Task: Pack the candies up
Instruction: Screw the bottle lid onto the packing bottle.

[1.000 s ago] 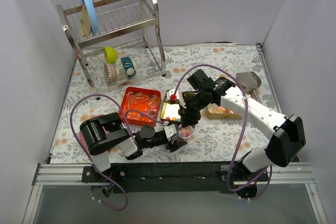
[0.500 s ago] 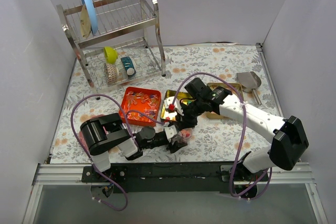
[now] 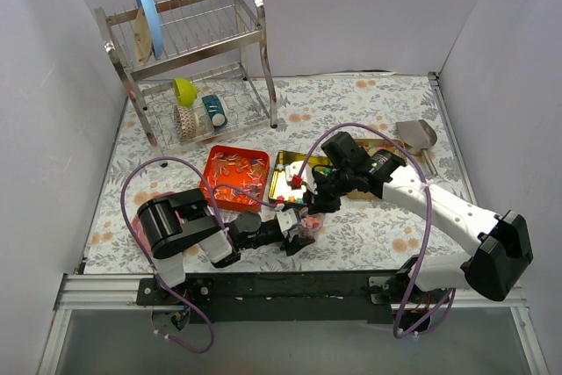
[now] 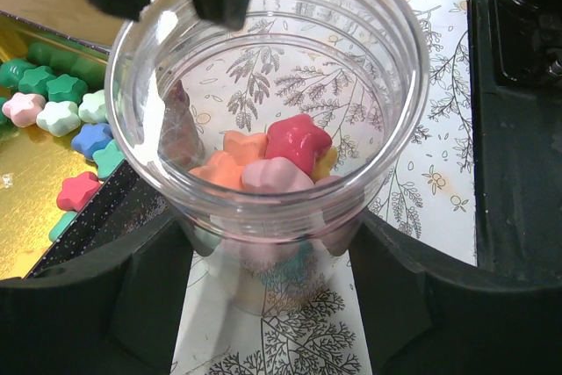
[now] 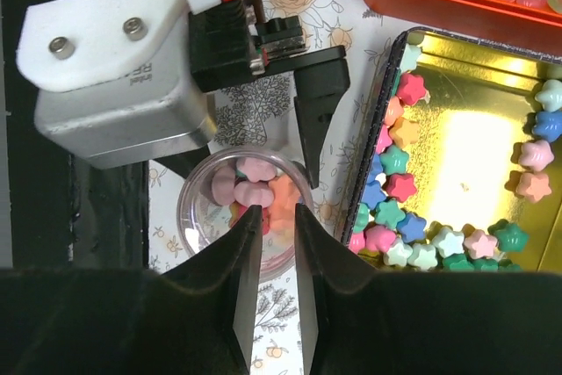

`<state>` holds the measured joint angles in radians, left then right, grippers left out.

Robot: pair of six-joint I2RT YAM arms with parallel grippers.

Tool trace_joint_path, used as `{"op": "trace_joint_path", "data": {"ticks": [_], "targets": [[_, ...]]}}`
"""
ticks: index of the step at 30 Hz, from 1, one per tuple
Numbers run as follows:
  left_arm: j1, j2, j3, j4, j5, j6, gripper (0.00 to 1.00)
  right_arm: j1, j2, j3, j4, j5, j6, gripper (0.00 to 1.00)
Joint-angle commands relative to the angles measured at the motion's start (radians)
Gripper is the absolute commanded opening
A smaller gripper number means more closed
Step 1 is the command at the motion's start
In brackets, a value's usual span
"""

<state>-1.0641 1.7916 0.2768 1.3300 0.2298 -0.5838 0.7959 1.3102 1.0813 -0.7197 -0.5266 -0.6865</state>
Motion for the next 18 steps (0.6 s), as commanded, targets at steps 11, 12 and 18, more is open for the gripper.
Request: {"op": "trace_joint_path", "data": {"ticks": [11, 12, 18], "targets": [[0.001, 0.042, -0.011, -0.153, -0.052, 0.03, 0.0, 0.002, -0.011, -0.154, -0.067, 0.023, -0.087, 0.27], [0.001, 0.042, -0.011, -0.153, -0.055, 0.03, 0.0, 0.002, -0.006, -0.167, -0.078, 0.033, -0.099, 0.27], [0.001, 0.043, -0.007, -0.161, -0.069, 0.027, 0.0, 0.0, -0.06, -0.227, -0.124, 0.059, -0.137, 0.25]]}}
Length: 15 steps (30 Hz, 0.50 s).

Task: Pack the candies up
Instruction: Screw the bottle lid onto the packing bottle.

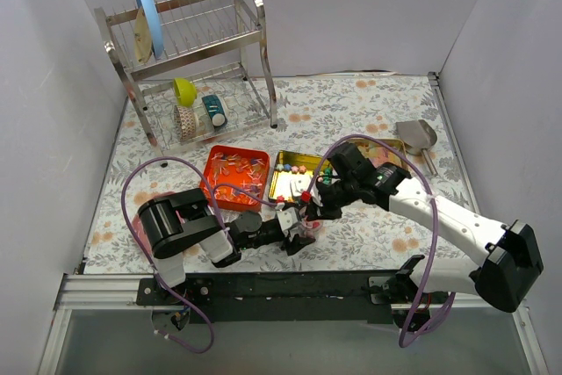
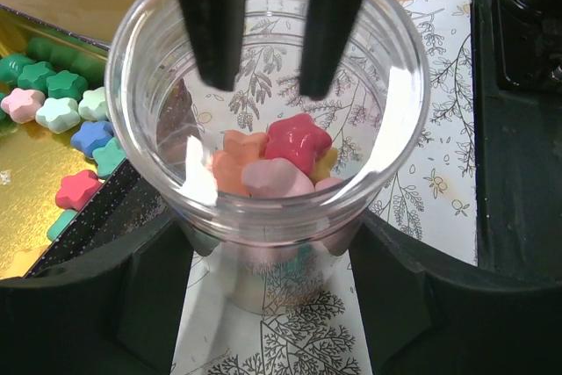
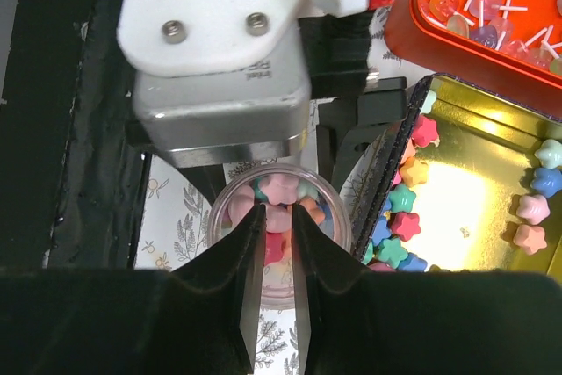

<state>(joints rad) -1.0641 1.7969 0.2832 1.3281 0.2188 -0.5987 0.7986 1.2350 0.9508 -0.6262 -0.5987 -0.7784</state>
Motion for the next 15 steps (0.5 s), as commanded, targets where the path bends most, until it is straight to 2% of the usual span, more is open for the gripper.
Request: {"op": "trace_joint_path", "data": {"ticks": [1, 15], "targets": [[0.001, 0.038, -0.013, -0.161, -0.055, 0.04, 0.0, -0.002, 0.012, -0.095, -0.231, 0.137, -0.036, 0.25], [0.001, 0.036, -0.016, -0.161, -0.048, 0.042, 0.0, -0.116, 0.061, -0.067, -0.243, 0.183, -0.024, 0.24]]}}
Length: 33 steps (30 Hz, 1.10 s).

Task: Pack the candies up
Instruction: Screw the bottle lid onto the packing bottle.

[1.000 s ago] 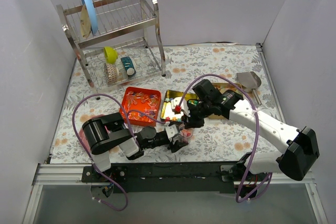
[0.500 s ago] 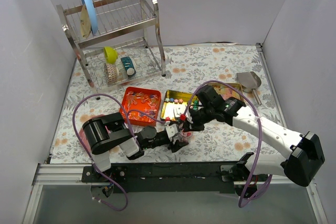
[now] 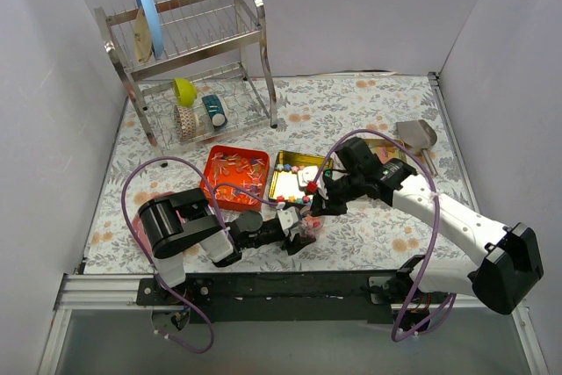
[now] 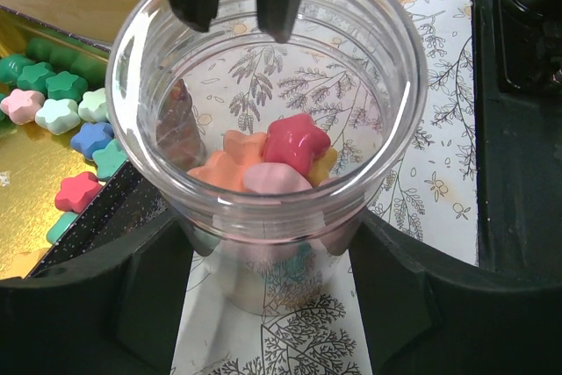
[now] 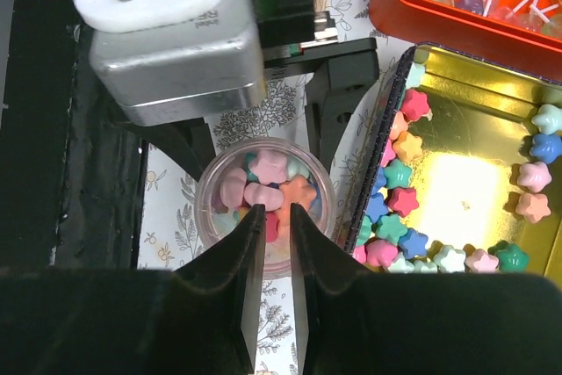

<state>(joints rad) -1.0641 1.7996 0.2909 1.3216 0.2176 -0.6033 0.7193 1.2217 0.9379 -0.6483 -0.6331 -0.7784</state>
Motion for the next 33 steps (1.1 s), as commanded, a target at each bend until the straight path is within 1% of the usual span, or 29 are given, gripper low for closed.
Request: {"op": "trace_joint_path", "data": {"ticks": [1, 10, 13, 25, 31, 33], "targets": [[0.001, 0.033, -0.024, -0.154, -0.046, 0.046, 0.0, -0.037, 0.075, -0.056, -0.228, 0.213, -0.042, 0.24], [0.001, 0.041, -0.019, -0.157, -0.061, 0.042, 0.0, -0.037, 0.042, -0.094, -0.3, 0.236, -0.101, 0.23], [0.001, 0.046, -0.016, -0.159, -0.067, 0.037, 0.0, -0.037, 0.035, -0.116, -0.321, 0.254, -0.111, 0.21], [0.001, 0.052, -0.007, -0.185, -0.055, 0.031, 0.0, -0.038, -0.024, -0.201, -0.312, 0.28, -0.104, 0.21], [0.001, 0.057, 0.001, -0.197, -0.053, 0.028, 0.0, -0.038, -0.024, -0.217, -0.294, 0.277, -0.099, 0.21], [0.001, 0.055, -0.001, -0.199, -0.053, 0.027, 0.0, -0.038, -0.028, -0.196, -0.307, 0.273, -0.098, 0.21]]}}
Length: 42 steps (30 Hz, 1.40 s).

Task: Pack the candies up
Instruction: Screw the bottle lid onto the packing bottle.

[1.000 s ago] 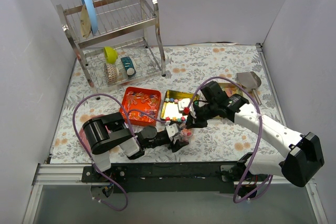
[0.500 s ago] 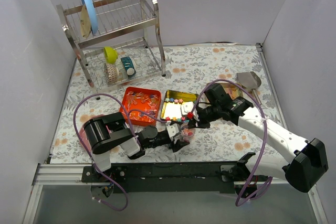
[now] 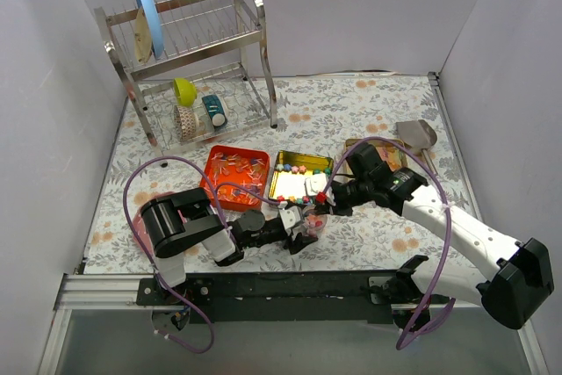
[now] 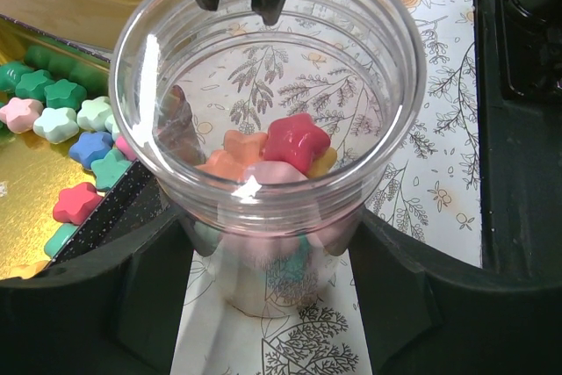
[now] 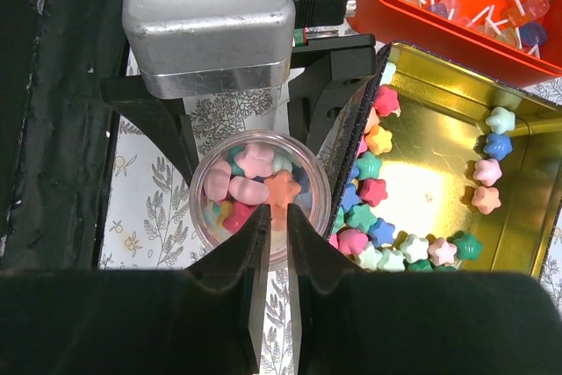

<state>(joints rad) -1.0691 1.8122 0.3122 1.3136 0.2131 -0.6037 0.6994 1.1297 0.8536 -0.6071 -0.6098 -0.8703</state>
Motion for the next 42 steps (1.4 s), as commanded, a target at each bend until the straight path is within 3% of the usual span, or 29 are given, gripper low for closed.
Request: {"op": "trace_joint_path", "data": {"ticks": [1, 2, 5, 6, 9, 14, 15, 26, 39, 42], "targets": [[0.006, 0.042, -0.019, -0.195, -0.05, 0.027, 0.0, -0.02, 0.058, -0.087, -0.347, 0.246, -0.003, 0.21], [0.006, 0.041, -0.019, -0.197, -0.052, 0.027, 0.0, -0.02, 0.05, -0.056, -0.349, 0.239, 0.013, 0.21], [0.006, 0.036, -0.019, -0.198, -0.044, 0.025, 0.0, -0.02, 0.039, 0.105, -0.333, 0.21, 0.047, 0.39], [0.006, 0.036, -0.021, -0.197, -0.04, 0.025, 0.0, -0.02, 0.053, 0.196, -0.344, 0.2, 0.053, 0.52], [0.006, 0.038, -0.018, -0.203, -0.021, 0.025, 0.0, -0.02, 0.09, 0.326, -0.388, 0.185, 0.044, 0.7], [0.006, 0.039, -0.015, -0.214, -0.011, 0.025, 0.0, -0.015, 0.154, 0.381, -0.502, 0.116, -0.082, 0.84], [0.006, 0.039, -0.013, -0.218, -0.011, 0.025, 0.0, -0.012, 0.182, 0.389, -0.514, 0.108, -0.11, 0.96], [0.006, 0.029, -0.018, -0.214, -0.017, 0.028, 0.0, 0.054, 0.366, 0.495, -0.543, 0.084, -0.19, 0.98], [0.006, 0.03, -0.016, -0.215, -0.018, 0.032, 0.0, 0.118, 0.429, 0.496, -0.537, 0.061, -0.208, 0.98], [0.006, 0.03, -0.016, -0.217, -0.017, 0.03, 0.0, 0.124, 0.427, 0.496, -0.525, 0.058, -0.196, 0.93]]}}
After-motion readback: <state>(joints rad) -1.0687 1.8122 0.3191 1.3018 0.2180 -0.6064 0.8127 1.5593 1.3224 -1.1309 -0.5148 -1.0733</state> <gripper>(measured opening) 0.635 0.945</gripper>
